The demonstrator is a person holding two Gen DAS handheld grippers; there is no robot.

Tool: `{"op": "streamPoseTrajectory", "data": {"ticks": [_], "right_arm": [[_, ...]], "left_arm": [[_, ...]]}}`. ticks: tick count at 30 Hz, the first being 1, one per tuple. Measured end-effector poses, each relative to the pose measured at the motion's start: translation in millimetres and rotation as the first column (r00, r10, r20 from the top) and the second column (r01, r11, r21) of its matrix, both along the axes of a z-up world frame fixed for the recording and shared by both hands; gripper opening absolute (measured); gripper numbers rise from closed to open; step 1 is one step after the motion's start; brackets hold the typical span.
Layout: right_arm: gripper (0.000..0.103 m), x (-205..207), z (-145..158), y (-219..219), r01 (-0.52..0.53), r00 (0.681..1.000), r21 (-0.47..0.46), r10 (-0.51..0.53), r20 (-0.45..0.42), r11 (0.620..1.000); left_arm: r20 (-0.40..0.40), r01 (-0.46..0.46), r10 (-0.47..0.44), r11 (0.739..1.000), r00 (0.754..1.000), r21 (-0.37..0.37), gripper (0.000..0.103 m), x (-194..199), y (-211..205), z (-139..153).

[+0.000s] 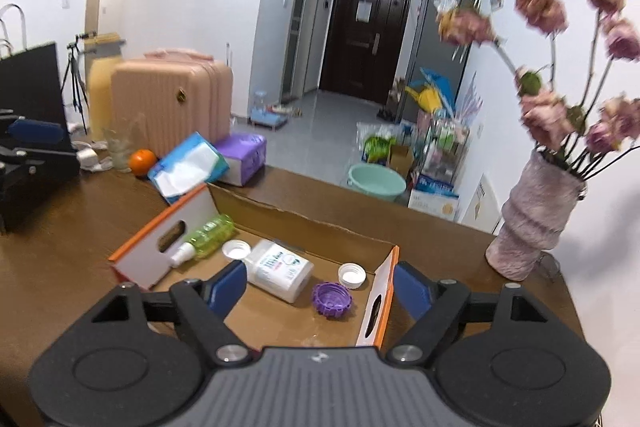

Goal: Organize rigid objects
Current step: 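Open both tools and withdraw them from the box back over the table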

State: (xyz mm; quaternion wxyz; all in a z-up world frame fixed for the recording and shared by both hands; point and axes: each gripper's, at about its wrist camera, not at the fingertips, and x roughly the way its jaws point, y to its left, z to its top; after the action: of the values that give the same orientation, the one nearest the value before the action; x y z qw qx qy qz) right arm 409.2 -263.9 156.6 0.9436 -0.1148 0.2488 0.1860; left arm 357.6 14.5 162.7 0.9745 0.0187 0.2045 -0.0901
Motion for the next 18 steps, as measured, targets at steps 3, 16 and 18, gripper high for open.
{"op": "streamPoseTrajectory", "data": {"ticks": [3,16,18], "right_arm": [[0.082,-41.4,7.2,-4.6,-0.01,0.998,0.041,0.007,0.068,0.999],[0.087,-206.4,-29.8,-0.8,0.013,0.974,0.142,-0.044,0.221,0.99],[0.087,-229.9,-41.6,2.0,0.011,0.974,0.153,-0.045,0.22,0.988]], "left_arm": [[0.061,-0.034,0.034,0.999,0.998,0.001,0.094,-40.8,0.0,3.2],[0.25,-0.06,0.055,0.998,0.967,0.012,0.103,-207.7,-10.1,-50.4],[0.265,-0.054,0.045,0.998,0.963,0.024,0.103,-233.0,-13.0,-63.1]]}}
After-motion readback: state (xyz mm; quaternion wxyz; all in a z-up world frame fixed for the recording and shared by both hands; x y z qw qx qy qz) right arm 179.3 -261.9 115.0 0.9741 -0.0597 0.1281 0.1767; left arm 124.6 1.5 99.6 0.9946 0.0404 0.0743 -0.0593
